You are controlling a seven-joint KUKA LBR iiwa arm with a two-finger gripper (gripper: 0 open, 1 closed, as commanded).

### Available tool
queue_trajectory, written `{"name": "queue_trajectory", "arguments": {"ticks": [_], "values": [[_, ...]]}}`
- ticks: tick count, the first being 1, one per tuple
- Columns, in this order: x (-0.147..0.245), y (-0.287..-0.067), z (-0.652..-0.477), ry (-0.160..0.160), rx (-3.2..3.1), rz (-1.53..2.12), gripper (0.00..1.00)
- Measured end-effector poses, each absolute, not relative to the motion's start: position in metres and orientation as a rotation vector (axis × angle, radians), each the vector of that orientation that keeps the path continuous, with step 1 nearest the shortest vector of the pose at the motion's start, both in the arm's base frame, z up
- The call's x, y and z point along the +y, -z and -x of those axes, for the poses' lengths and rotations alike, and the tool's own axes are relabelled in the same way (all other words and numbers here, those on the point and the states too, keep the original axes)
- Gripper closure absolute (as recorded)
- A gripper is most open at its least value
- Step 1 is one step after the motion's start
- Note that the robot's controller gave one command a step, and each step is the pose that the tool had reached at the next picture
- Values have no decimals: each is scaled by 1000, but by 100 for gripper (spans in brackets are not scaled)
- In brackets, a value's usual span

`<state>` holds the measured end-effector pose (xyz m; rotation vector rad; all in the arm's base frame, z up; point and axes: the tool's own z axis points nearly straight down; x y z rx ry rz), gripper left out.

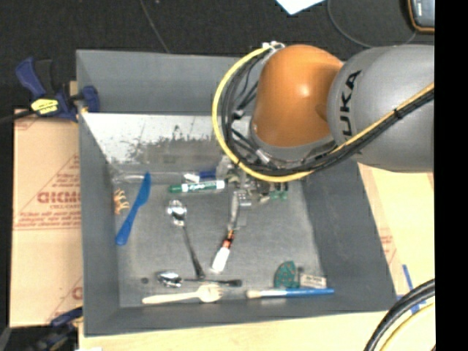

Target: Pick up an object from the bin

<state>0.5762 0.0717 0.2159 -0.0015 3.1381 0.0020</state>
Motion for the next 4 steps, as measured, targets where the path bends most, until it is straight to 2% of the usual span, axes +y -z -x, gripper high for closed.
{"name": "queue_trajectory", "arguments": {"ticks": [1,2,3,4], "values": [[70,-69,-650,-4,3141,-96,0],[72,-142,-651,-7,3124,-109,0],[69,-101,-653,-4,3135,213,0],[79,-72,-652,-7,3120,99,0]]}}
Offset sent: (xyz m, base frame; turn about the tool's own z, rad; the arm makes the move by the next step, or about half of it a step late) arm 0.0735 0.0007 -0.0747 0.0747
